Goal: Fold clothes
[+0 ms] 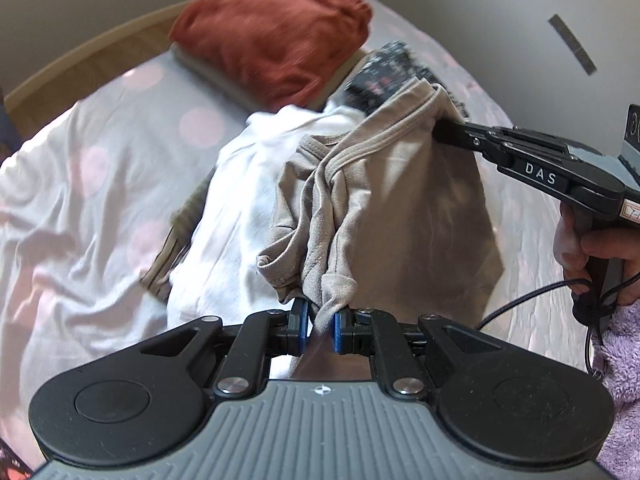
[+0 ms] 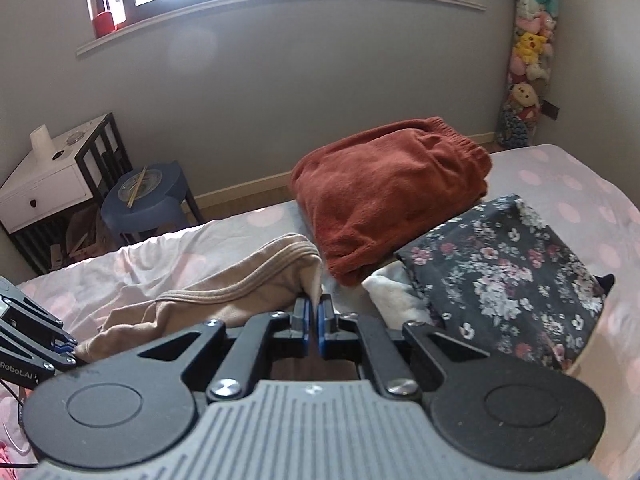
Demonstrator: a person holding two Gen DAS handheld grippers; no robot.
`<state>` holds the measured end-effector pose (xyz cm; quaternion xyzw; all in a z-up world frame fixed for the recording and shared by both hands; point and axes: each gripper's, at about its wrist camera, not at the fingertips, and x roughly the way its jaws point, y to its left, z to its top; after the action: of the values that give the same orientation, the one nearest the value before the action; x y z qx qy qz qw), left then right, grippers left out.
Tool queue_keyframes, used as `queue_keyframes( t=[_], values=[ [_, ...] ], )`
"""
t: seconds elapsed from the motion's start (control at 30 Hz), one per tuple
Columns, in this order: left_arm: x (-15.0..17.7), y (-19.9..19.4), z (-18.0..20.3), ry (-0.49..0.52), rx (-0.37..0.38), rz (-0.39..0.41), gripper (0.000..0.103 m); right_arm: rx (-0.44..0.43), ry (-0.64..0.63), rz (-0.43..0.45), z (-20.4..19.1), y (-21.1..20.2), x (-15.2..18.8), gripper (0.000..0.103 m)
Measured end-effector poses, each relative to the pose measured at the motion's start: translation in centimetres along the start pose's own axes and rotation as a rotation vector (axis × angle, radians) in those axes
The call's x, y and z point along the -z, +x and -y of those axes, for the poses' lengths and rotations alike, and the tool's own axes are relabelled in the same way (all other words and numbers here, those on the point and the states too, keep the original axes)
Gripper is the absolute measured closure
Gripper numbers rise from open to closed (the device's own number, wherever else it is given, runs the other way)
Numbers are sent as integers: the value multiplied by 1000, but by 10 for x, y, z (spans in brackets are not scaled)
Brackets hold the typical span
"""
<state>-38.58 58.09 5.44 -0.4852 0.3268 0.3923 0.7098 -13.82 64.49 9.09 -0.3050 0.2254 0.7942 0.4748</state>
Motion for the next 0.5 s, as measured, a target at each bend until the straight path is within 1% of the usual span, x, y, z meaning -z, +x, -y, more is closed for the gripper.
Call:
queue_keyframes(
  t=[0.1,0.23,0.37,0.5],
  values=[
    [1,9,-11,-33,-18,-45,94,-48,-37,-37,-5,25,-2,98],
    [-2,21,-20,-69,-36,-99,94,-89,-55,-77,-6,54,-4,98],
    [-8,32,-26,-98,-48,-140,94,-85,-65,-139,-2,82,-3,98],
    [-14,42,-30,-133,-43,-144,93,-65,-54,-171,4,100,2,98]
  ],
)
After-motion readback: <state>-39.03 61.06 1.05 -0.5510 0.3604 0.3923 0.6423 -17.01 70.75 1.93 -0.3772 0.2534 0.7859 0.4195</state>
